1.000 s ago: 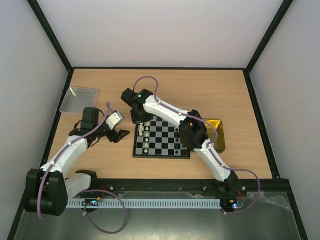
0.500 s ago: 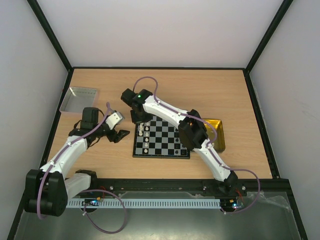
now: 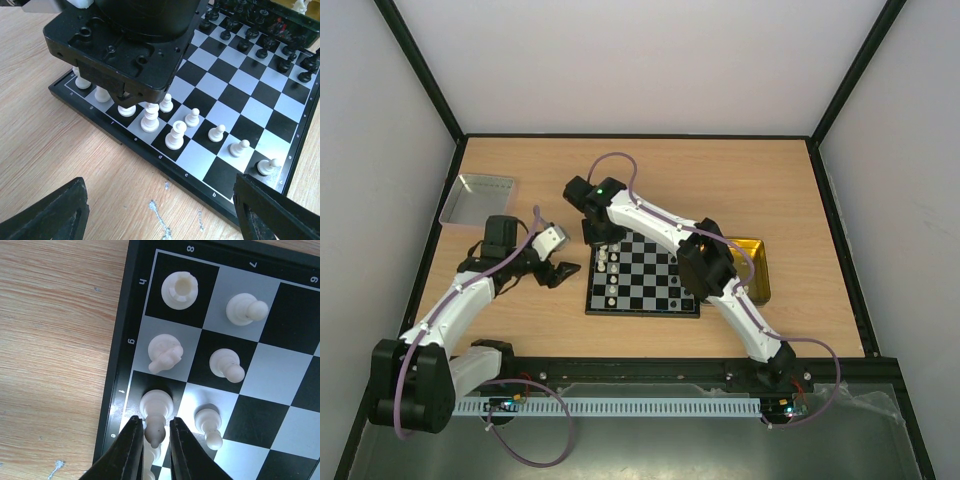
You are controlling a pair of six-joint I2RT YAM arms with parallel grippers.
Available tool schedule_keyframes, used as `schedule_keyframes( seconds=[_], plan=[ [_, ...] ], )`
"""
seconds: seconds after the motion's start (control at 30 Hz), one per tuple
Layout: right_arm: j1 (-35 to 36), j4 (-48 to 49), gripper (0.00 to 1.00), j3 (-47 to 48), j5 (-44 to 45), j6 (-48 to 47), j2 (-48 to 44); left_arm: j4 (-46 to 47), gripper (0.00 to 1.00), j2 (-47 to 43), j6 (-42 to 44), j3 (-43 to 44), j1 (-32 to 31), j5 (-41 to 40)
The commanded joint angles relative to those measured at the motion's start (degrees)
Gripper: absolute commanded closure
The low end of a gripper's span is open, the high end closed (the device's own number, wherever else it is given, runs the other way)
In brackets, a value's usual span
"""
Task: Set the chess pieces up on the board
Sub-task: Place the chess piece on the chessboard.
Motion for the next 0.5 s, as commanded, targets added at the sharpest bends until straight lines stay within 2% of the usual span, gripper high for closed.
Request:
schedule_keyframes(
  seconds=[0.0, 0.47],
  plan=[
    [-0.47, 0.27, 0.85, 1.38, 0.12, 0.78, -1.72, -1.70, 0.21, -1.36, 1.57, 0.18, 0.40, 2.56],
    [-0.96, -0.15, 0.83, 1.34, 1.31, 1.54, -4.80, -2.95, 0.22, -0.98, 1.96, 1.18, 0.40, 4.26]
  ],
)
